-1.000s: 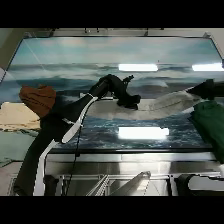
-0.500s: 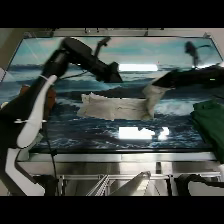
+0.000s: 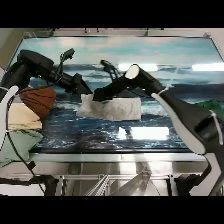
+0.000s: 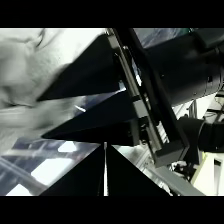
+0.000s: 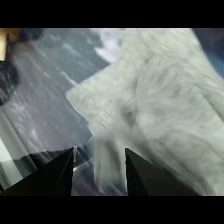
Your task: Fold the shirts.
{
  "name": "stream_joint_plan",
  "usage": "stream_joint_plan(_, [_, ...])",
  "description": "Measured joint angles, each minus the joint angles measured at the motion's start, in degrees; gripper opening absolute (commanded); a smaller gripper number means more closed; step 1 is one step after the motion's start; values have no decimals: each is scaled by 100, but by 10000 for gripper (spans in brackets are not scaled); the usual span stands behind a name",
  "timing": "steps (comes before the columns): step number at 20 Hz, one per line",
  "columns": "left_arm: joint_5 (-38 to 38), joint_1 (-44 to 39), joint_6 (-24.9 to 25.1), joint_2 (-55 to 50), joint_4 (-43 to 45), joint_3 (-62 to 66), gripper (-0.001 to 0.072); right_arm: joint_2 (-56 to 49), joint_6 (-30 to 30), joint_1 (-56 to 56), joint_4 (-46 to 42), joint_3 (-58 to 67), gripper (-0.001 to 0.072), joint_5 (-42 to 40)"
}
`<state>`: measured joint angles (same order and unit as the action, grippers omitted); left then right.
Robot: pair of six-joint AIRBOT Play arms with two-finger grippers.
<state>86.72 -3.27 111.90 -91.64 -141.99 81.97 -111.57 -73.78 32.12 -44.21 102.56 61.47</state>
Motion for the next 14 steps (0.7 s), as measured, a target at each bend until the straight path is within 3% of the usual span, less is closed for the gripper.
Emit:
stream_joint_plan(6, [-195,920,461,765,-22,-909,24,103,-616,-66,-1032,1215,355,1408])
stream_joint_plan(11, [-98,1779,544,1259,-35,-1080,23,796,-1311,-1075,-2424,516,305,2131])
stream_joint_plan(12, [-72,1899,555,1342,-33,-1091,23,929,-1434,-1340,-2557,177,406,2127])
stream_joint_plan(13, [-37,2006,564,1429,-24,-1099,23,1049,-1539,-1580,-2612,-197,645,2074])
stream_joint_plan(14, [-4,2081,566,1502,-17,-1106,23,1143,-1585,-1781,-2608,-560,658,1961])
